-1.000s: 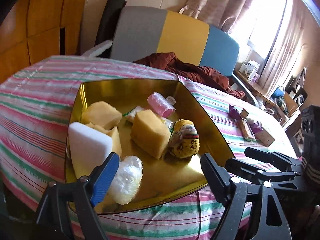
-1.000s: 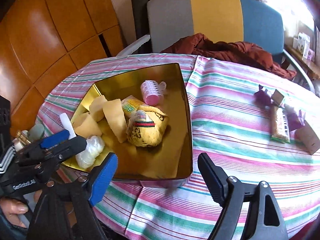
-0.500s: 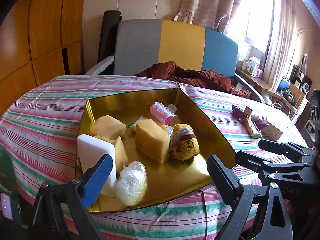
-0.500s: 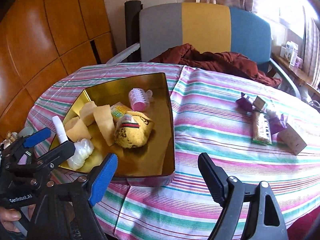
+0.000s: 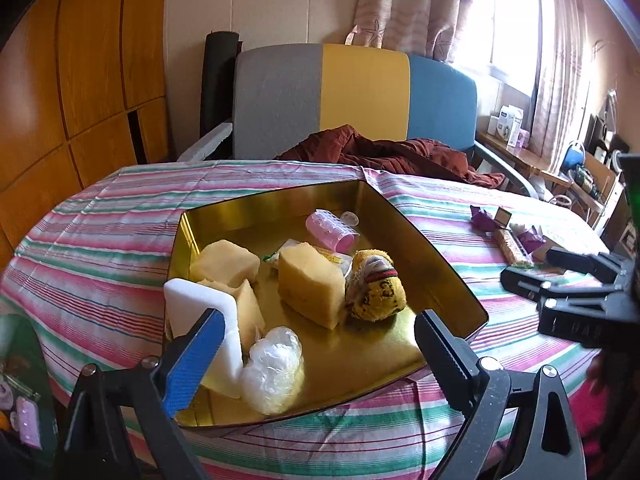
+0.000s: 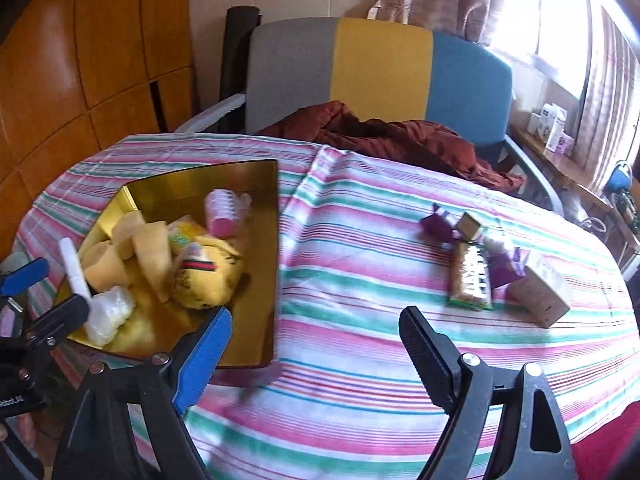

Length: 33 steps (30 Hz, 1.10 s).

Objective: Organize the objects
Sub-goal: 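Move both tools from the tray back to the cracker packet and cream box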

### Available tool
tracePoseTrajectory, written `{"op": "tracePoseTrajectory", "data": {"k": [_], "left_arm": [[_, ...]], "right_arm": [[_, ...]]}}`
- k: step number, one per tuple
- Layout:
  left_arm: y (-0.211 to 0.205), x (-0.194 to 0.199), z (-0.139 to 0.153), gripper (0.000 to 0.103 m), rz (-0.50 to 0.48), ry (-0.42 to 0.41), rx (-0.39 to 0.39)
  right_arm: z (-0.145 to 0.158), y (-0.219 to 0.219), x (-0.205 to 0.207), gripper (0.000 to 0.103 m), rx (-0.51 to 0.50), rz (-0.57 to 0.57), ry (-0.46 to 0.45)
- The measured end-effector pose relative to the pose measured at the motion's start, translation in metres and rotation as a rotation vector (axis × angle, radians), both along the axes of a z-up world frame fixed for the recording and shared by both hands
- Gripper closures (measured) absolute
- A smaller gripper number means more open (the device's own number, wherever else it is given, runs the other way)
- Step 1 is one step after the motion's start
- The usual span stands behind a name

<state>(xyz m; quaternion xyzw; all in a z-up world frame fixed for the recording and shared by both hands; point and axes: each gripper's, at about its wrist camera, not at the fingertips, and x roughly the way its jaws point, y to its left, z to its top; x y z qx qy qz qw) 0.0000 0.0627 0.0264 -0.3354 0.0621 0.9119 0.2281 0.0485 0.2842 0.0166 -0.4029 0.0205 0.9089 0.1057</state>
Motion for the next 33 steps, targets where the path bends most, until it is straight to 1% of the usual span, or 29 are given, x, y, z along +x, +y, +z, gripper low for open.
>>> {"op": "tracePoseTrajectory", "data": {"k": [5,10,15,20,23,26,28,29,31,33], "left_arm": [[0.004,0.001,0.000,0.005,-0.009,0.011,-0.021],[0.009,0.002,0.001,0.004,-0.024,0.013,-0.030],[0.018,0.003,0.004,0.004,-0.051,0.017,-0.037],[0.030,0.004,0.006,0.004,-0.083,0.017,-0.045],[0.038,0.004,0.008,0.004,-0.107,0.015,-0.050],[0.048,0.004,0.010,0.004,-0.132,0.008,-0.053],[0.054,0.004,0.011,0.004,-0.144,0.007,-0.056],[0.058,0.002,0.012,0.004,-0.151,0.006,-0.058],[0.067,-0.001,0.014,0.002,-0.164,-0.002,-0.054],[0.077,-0.004,0.015,0.002,-0.179,-0.010,-0.046]], "right_arm": [[0.001,0.032,-0.001,0.016,0.019,-0.055,-0.022],[0.006,0.075,-0.001,0.016,0.047,-0.130,-0.035],[0.012,0.129,-0.001,0.016,0.048,-0.231,-0.034],[0.016,0.182,0.000,0.016,0.089,-0.336,-0.030],[0.012,0.214,0.003,0.016,0.100,-0.408,-0.019],[0.003,0.252,0.017,0.016,0.049,-0.526,0.007],[-0.004,0.277,0.033,0.016,-0.028,-0.632,0.028],[-0.006,0.290,0.042,0.016,-0.095,-0.685,0.041],[-0.004,0.302,0.054,0.016,-0.169,-0.734,0.082],[-0.007,0.308,0.058,0.016,-0.196,-0.759,0.071]]}}
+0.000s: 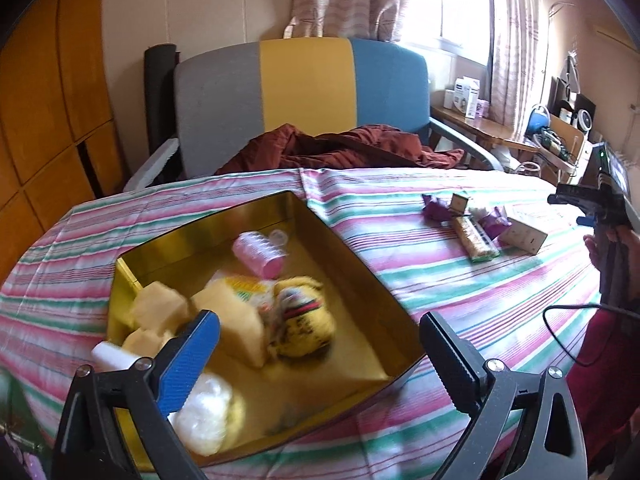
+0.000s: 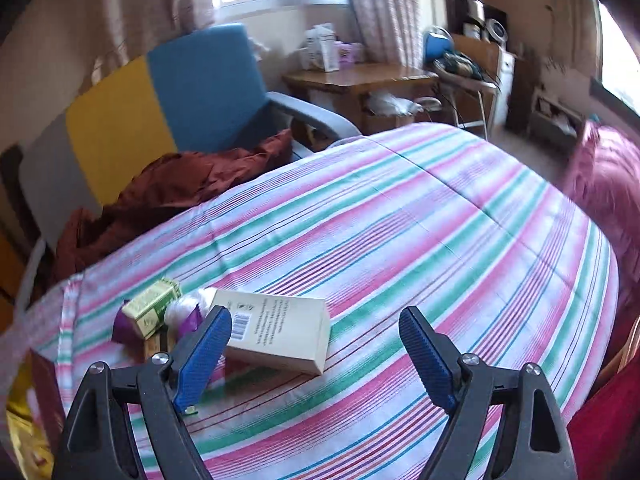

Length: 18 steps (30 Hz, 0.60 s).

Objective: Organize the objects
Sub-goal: 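Move both tools from the tray back to the cracker packet and cream box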

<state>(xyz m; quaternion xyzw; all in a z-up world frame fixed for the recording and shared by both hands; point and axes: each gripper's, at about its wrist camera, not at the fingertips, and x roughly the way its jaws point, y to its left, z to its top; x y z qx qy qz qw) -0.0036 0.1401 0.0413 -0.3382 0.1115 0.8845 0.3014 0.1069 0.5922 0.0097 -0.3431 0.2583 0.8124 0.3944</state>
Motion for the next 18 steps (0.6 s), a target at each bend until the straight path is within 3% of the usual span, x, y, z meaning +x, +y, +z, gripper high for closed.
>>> {"op": "tracePoseTrajectory", "data": {"k": [8,18], "left_arm": [[0.061,0.000,0.007,0.002,-0.111,0.021,-0.023],[0.154,-0.004,-0.012,0.002,-0.252,-0.058,-0.080]], "right_arm": [[-0.007,0.004,0.001,0.016,-0.060,0.005,-0.001],[-0.016,0.013,0.002,0.016,-0.135,0.002,0.009]]}}
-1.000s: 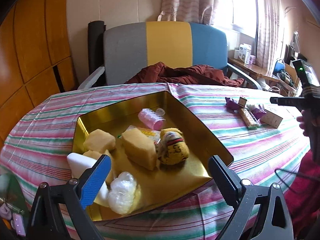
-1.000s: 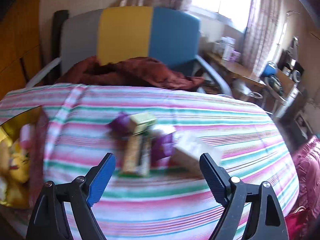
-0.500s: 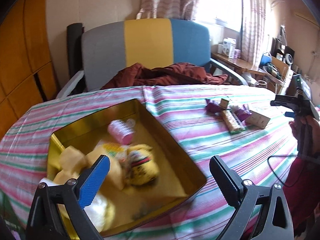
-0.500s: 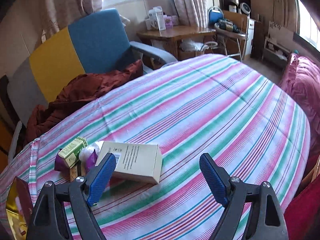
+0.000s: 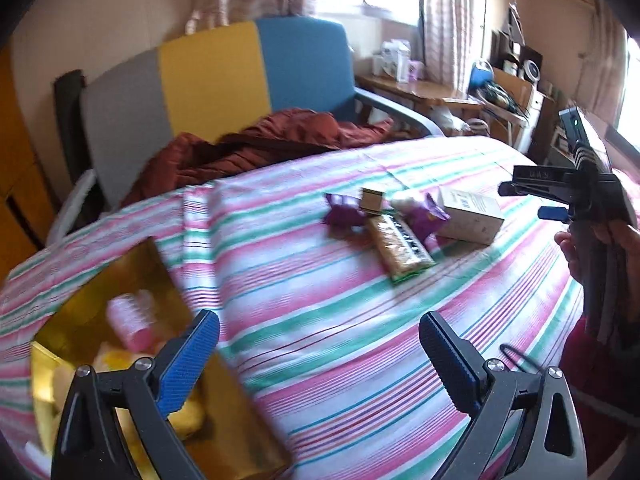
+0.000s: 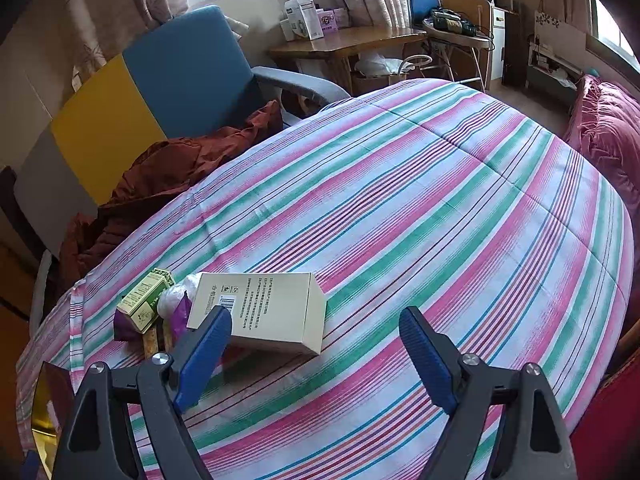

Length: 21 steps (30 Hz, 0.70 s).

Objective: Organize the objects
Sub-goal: 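Move both tools from the tray back to the cracker packet and cream box, then grasp the cracker packet with the left tool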

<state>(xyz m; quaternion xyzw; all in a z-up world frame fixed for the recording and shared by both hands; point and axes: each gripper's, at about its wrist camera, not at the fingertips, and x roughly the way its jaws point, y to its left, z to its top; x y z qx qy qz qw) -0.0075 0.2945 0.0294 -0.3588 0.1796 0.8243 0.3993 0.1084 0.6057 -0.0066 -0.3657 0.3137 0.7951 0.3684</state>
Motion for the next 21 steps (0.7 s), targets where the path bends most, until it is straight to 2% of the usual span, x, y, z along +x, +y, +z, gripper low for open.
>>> {"op": "tracePoseTrajectory", "data": {"k": [11,17,21], "left_arm": [[0.097,-0.027,-0.038,0.002,-0.019,-0.163,-0.057],[0.139,-0.042,-0.061,0.002,-0.013,-0.197,-0.093],[0.164,-0.047,-0.071,0.002,-0.022,-0.177,-0.119]], "right_arm": [[0.001,-0.001,-0.002,0.016,-0.036,0.041,0.036],[-0.001,0.000,-0.003,0.016,-0.058,0.064,0.051],[-0.001,-0.001,-0.004,0.016,-0.058,0.076,0.049]]}}
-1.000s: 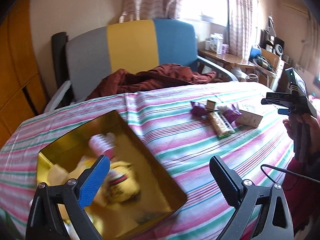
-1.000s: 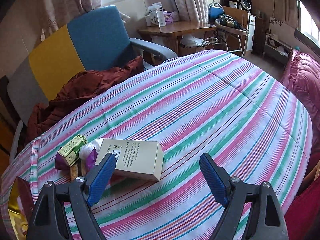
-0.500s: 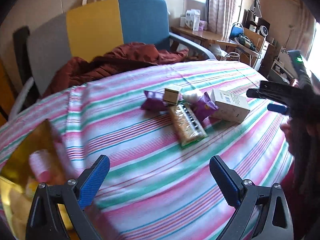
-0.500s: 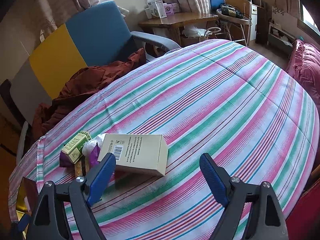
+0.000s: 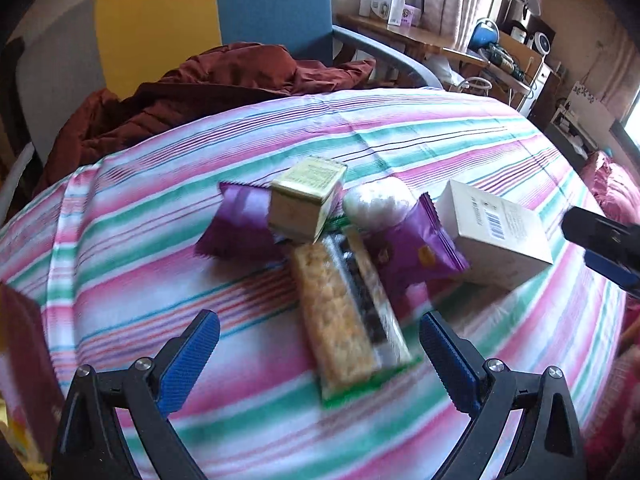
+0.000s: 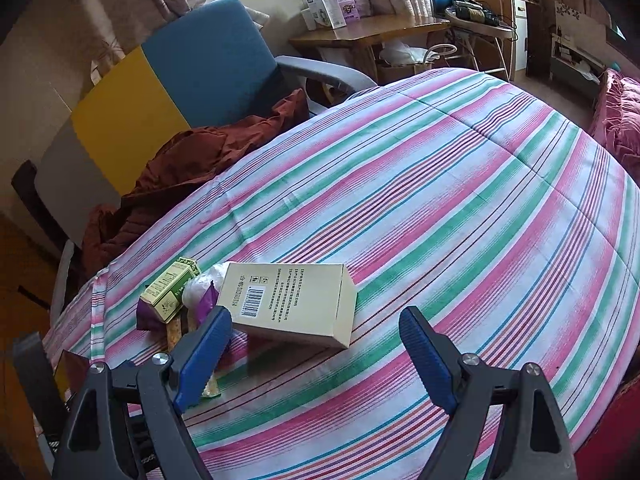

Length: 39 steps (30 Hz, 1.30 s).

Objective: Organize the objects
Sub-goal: 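Grasp the cracker packet with the left tool, then grasp the cream-coloured box with the right tool while the left tool holds the cracker packet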

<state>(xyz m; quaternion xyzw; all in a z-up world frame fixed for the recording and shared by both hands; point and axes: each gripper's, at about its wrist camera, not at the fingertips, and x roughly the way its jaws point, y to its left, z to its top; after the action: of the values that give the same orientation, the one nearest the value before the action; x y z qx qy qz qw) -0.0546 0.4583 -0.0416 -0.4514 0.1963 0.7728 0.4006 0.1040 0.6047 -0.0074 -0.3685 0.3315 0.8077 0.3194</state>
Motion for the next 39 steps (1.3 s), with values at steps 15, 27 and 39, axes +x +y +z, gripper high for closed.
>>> {"op": "tracePoseTrajectory", "data": {"k": [15,27,39], "left_arm": [[-0.027,0.007,-0.018,0.057,-0.004,-0.012,0.047],[-0.071,0.044,-0.022,0.057,-0.028,0.070,0.084],[-0.075,0.044,-0.025,0.057,-0.031,0.085,0.119]], "right_arm": [[-0.001,-0.003,-0.002,0.016,0.020,0.010,-0.038],[-0.004,-0.003,-0.004,0.016,0.040,0.001,-0.081],[-0.006,-0.015,-0.014,0.016,0.076,0.065,-0.114]]}}
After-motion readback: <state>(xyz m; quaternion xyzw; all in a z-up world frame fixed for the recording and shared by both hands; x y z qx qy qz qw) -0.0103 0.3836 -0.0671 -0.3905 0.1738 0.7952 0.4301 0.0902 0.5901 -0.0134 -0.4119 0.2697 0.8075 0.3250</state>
